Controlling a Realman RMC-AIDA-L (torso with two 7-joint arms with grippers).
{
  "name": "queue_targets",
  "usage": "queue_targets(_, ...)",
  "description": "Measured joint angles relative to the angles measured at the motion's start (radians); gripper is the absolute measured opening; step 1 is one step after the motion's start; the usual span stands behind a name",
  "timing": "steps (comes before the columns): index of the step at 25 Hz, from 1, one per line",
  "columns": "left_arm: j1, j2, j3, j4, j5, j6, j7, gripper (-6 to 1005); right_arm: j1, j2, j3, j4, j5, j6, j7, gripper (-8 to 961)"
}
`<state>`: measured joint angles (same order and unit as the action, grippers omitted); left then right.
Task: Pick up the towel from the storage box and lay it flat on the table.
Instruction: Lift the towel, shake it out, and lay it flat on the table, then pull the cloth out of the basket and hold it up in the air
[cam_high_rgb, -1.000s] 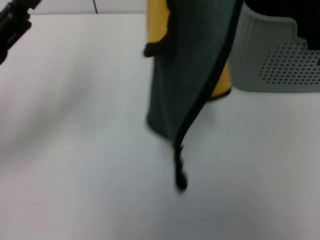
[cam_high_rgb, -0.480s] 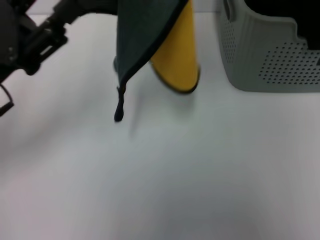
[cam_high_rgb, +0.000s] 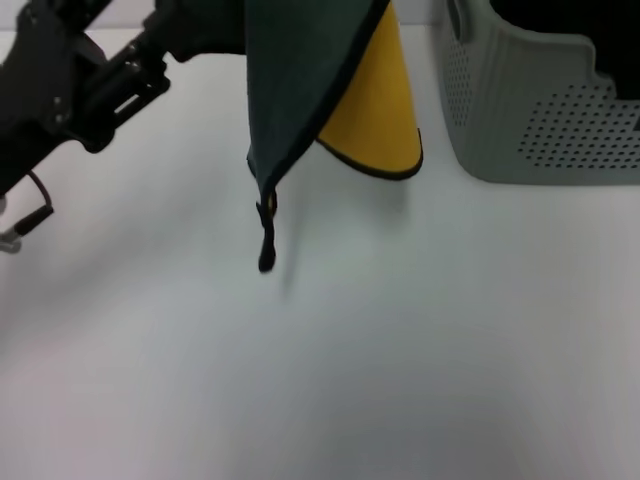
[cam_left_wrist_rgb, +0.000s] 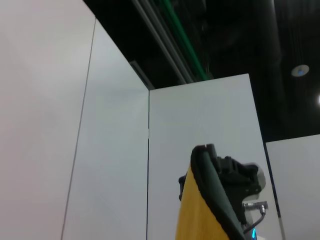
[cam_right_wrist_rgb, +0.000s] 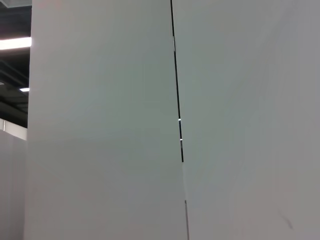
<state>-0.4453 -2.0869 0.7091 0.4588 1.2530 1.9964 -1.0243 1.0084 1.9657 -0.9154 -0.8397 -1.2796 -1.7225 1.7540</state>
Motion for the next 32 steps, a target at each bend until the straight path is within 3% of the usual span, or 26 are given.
queue_targets(17, -0.017, -0.002, 0.006, -0.050, -0.012, -0.035, 0.001, 652, -0.021, 0.005, 0.001, 0.001, 0.003, -0.004, -0.001, 13)
queue_targets(20, -0.015, -0.002, 0.005, -0.049, -0.013, -0.029, 0.001, 460, -0.026, 0.005, 0.004, 0.001, 0.003, -0.002, -0.001, 13)
queue_targets(25, -0.014, -0.002, 0.004, -0.049, -0.027, -0.020, 0.001, 225, -0.034, 0.003, 0.005, 0.001, 0.003, -0.003, -0.001, 14)
queue_targets(32, -0.012, -0.002, 0.009, -0.051, -0.032, -0.019, 0.002, 171, -0.041, 0.003, 0.006, 0.002, 0.009, -0.003, -0.001, 15)
